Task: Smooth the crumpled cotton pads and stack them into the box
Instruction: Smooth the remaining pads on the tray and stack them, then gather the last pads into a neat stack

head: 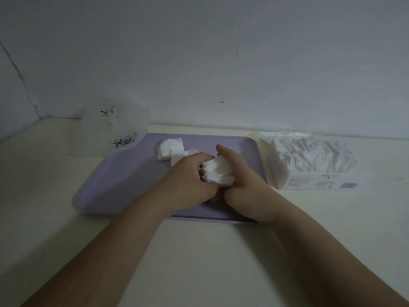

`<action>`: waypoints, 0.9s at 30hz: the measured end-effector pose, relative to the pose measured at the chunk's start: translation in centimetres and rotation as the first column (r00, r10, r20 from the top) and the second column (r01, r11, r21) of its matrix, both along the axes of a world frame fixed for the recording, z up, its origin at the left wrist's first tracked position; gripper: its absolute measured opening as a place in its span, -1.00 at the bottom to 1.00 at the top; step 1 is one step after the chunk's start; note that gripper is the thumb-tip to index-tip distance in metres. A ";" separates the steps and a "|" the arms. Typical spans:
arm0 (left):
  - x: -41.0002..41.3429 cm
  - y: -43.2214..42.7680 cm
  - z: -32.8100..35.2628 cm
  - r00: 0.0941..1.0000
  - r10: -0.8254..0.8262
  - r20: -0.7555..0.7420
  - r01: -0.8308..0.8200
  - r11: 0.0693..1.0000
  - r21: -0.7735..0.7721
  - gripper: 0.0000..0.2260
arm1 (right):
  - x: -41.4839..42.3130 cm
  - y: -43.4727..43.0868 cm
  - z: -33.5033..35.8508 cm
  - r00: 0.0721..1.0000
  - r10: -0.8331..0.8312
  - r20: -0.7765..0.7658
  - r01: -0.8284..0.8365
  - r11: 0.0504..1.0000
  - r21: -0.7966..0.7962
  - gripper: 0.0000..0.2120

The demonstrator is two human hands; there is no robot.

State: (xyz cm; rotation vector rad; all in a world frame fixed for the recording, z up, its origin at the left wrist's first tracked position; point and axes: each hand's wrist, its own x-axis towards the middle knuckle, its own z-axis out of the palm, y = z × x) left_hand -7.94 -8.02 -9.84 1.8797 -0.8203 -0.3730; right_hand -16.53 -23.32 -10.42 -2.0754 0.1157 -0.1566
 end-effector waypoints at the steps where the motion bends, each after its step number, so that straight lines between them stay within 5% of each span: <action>1: -0.3 -0.3 0.0 1.000 0.002 0.008 -0.002 1.000 0.003 -0.72 | 0.1 0.0 -0.1 1.000 -0.011 -0.004 0.012 0.999 0.042 -0.01; 12: 0.1 0.1 1.5 0.994 0.068 -0.081 -0.081 0.983 -0.163 -0.67 | -0.7 -0.6 1.8 0.977 -0.201 0.075 0.157 0.907 0.391 -0.23; 14: -0.1 -0.1 2.7 0.995 0.062 -0.078 -0.075 0.981 -0.178 -0.70 | -1.1 -1.0 3.0 0.980 -0.181 0.077 0.134 0.902 0.410 -0.25; 19: -1.3 -1.8 5.6 0.998 0.003 -0.060 -0.014 0.982 -0.186 -0.75 | -2.2 -2.9 6.4 0.994 -0.071 0.088 0.035 0.933 0.357 -0.73; 27: -3.9 -7.9 8.3 0.986 -0.043 -0.159 0.001 0.967 -0.256 -0.75 | -7.7 -8.9 10.2 0.961 -0.254 0.107 0.203 0.917 0.345 -0.75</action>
